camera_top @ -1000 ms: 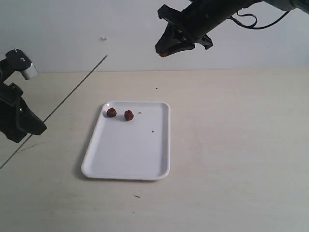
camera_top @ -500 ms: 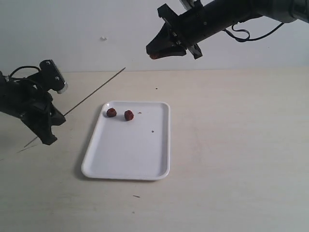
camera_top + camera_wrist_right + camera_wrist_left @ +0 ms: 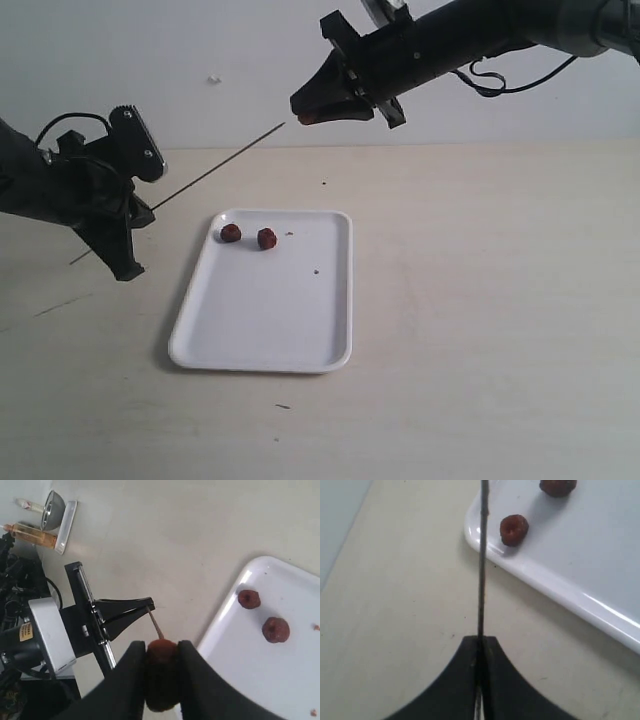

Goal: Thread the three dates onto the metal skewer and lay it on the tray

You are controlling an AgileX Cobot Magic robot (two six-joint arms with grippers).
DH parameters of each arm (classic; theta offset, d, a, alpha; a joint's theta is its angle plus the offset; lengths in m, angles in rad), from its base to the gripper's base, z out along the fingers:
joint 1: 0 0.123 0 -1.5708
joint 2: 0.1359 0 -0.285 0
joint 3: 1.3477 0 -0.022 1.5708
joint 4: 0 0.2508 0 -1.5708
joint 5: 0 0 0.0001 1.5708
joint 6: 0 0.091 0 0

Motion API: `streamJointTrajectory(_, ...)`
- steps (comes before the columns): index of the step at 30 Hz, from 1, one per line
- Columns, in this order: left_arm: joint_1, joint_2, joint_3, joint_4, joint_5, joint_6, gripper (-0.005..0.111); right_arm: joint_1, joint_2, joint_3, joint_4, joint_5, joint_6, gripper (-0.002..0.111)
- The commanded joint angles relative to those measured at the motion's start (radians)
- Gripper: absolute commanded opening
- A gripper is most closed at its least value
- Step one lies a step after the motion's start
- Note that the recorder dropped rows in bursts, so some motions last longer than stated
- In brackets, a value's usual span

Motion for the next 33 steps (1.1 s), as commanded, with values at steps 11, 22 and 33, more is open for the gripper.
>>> streamJointTrajectory(11,-0.007,-0.001,-0.001,-0.033,-0.024,-0.001,0.000,0.016,-0.010,0.005,0.017,-0.002,-0.023,0.021)
streamJointTrajectory(22,-0.056,-0.001,-0.001,-0.033,-0.059,-0.001,0.000,0.016,-0.010,0.005,0.017,-0.002,-0.025,0.021)
streamJointTrajectory(33,-0.056,-0.001,-0.001,-0.033,-0.081,-0.003,0.000,0.016,-0.010,0.005,0.016,-0.002,-0.032,0.021)
